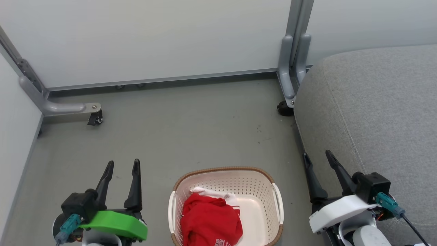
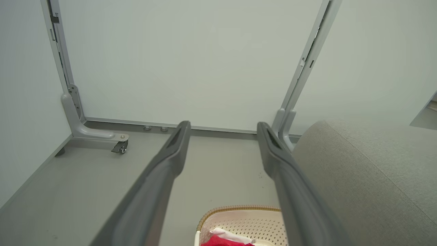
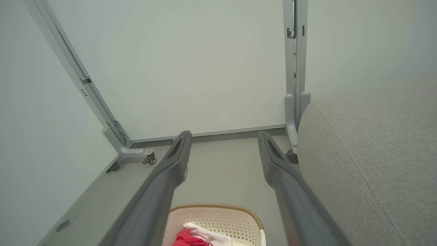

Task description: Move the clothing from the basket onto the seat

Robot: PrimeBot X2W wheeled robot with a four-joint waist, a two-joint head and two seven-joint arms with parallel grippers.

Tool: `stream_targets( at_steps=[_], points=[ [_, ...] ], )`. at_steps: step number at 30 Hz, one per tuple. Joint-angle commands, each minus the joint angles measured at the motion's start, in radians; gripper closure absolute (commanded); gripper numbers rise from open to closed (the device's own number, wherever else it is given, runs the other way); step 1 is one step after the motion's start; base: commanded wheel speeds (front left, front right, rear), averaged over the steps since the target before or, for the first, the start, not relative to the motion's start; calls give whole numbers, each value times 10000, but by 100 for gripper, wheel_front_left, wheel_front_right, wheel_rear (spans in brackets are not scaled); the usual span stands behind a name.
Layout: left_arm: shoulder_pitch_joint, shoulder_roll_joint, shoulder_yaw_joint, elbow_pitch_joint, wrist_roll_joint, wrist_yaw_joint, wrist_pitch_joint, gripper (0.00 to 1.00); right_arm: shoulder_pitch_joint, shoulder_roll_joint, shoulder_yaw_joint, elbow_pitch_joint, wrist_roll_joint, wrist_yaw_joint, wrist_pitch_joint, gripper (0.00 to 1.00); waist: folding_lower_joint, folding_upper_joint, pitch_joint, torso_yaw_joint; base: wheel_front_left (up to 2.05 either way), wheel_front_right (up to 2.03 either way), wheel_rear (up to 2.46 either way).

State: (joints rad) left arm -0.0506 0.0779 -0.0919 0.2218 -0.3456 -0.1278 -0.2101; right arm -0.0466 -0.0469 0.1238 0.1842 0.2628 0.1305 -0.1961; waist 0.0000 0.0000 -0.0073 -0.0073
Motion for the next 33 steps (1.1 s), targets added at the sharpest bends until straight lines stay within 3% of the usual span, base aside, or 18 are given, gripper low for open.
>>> stream_targets(
  at_steps=[1,27,33],
  points=[
    [67,17,-2,-31,276,-42,-88,0,50,-49,30,-61,-234,3,-99,0,0,0,2,7,0,0,0],
    [153,-94,-24,318,1885,-44,-589,0,192,-55,50,-31,-1631,4,-473,0,0,0,-27,-16,0,0,0],
    [136,-124,82,442,1758,-44,-548,0,214,-53,-27,3,-1440,4,-451,0,0,0,-36,-20,0,0,0]
  ],
)
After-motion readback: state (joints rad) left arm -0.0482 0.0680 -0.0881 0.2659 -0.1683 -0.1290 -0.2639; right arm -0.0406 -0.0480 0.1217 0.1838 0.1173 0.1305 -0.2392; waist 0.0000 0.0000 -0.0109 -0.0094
